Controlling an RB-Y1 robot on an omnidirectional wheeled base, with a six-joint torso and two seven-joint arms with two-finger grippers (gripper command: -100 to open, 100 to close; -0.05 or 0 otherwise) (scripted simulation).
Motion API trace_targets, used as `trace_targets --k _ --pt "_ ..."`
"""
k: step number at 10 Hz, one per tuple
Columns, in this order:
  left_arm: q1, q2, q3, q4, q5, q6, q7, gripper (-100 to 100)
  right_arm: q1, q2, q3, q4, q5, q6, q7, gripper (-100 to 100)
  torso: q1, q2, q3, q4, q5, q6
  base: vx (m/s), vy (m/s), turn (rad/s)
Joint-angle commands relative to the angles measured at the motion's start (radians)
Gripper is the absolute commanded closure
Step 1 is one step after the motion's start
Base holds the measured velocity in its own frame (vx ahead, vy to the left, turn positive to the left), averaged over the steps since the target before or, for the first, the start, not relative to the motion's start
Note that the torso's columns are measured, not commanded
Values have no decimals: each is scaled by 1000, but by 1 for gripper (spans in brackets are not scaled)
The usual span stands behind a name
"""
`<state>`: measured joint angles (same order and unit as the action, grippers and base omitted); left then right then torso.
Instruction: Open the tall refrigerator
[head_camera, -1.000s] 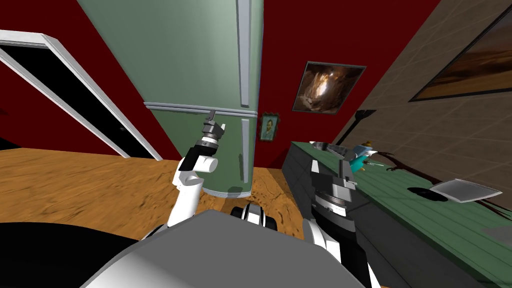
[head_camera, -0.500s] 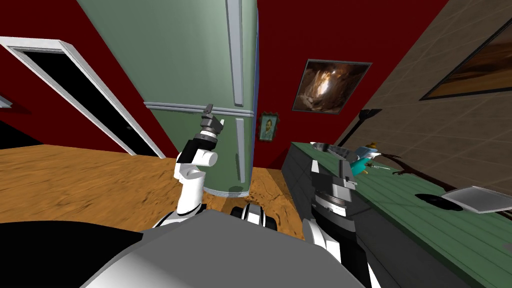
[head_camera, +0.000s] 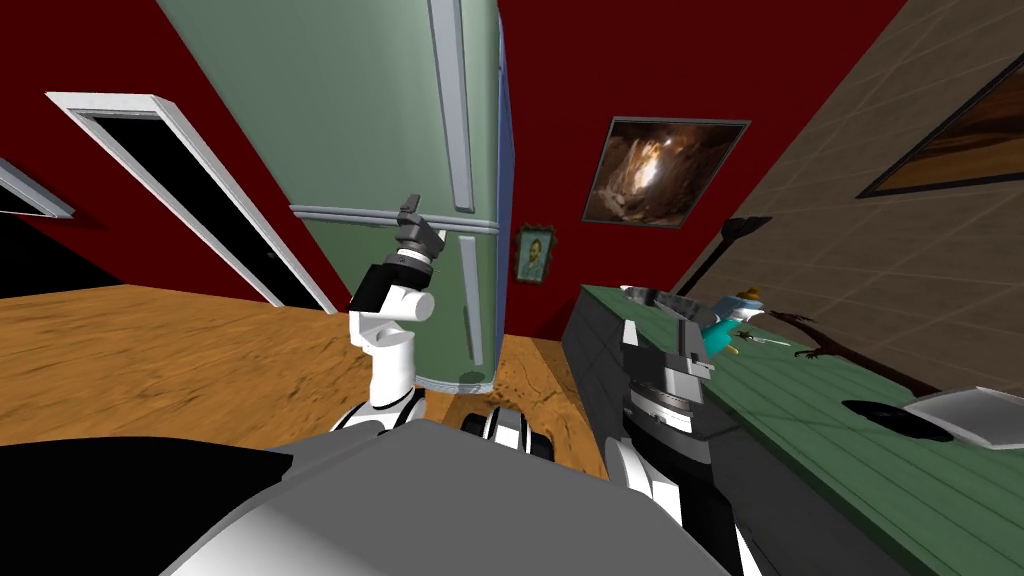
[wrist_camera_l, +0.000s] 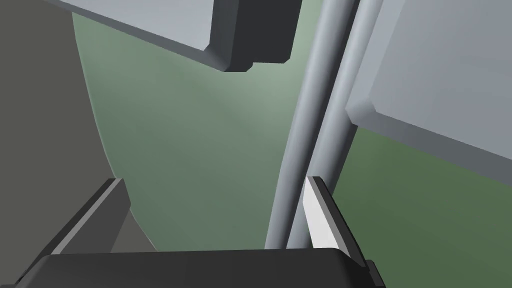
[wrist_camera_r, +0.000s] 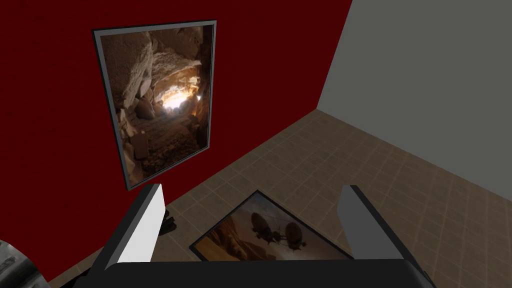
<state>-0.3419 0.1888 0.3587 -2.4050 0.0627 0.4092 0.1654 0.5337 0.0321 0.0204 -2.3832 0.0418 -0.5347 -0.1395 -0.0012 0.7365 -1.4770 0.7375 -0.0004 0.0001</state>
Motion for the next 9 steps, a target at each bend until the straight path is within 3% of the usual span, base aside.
trace_targets --k 1,5,9 --pt "-66 -30 22 -6 -3 77 5 -100 0 0 0 0 0 0 0 0 1 1 0 0 0 0 27 -124 61" --pt "-146 -104 50 -8 -4 160 13 -100 0 0 0 0 0 0 0 0 -1 2 1 0 -1 1 11 -102 49" --pt "-189 -219 66 -11 -4 204 18 -100 0 0 0 0 0 0 0 0 -1 -2 -1 -2 0 3 10 -64 33"
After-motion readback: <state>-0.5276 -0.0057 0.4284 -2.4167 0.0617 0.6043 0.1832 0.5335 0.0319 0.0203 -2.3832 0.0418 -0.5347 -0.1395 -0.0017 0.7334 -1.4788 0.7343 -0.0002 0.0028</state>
